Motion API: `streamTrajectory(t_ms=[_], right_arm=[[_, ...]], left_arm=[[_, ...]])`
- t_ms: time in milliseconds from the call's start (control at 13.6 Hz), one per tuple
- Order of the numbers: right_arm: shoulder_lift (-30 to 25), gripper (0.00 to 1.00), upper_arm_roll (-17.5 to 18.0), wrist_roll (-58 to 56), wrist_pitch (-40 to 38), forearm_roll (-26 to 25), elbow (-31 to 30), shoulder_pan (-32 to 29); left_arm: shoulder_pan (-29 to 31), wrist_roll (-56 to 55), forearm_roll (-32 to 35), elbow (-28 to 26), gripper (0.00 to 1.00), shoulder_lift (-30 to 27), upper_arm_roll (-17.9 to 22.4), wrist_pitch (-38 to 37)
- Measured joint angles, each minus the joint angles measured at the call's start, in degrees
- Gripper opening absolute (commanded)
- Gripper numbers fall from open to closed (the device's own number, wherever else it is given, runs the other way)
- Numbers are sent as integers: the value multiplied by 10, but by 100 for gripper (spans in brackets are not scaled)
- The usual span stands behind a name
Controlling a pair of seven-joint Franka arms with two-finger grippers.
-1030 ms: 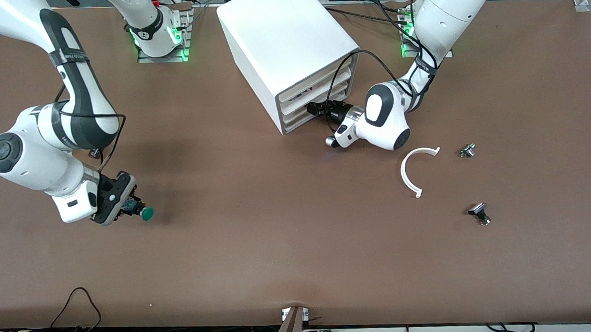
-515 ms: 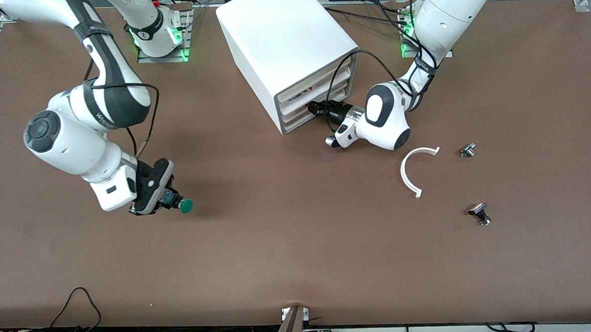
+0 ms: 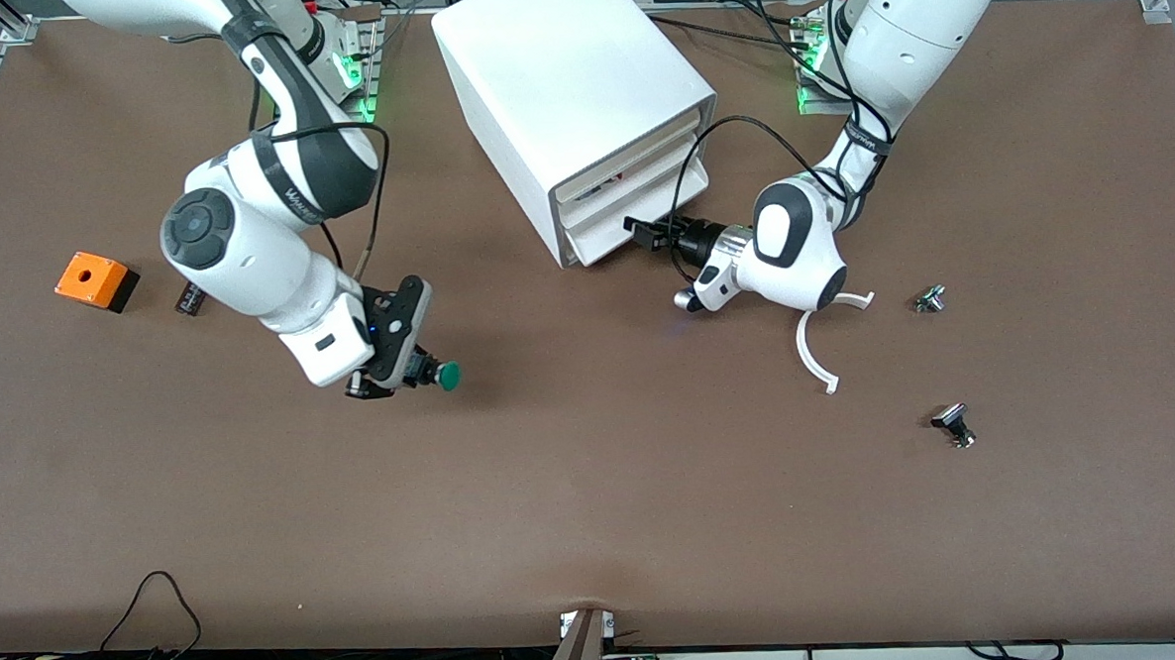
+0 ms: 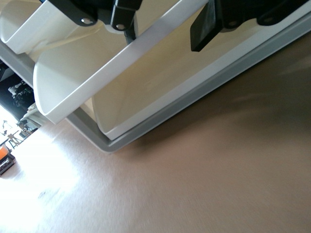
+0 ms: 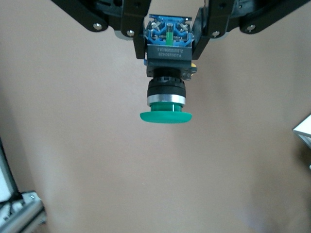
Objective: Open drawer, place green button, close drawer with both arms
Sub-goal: 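Carry the button toward the cabinet while the left gripper pulls the drawer open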
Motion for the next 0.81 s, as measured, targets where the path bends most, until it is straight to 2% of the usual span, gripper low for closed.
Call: streamTrajectory(t_ms=[221, 810], right_arm=[[1, 16, 0, 0, 0, -19, 0, 23], [1, 16, -1, 0, 1, -28, 9, 61]], left_arm=[[0, 0, 0, 4, 52, -1, 12, 0], [-1, 1, 3, 15, 52, -4, 38, -1]])
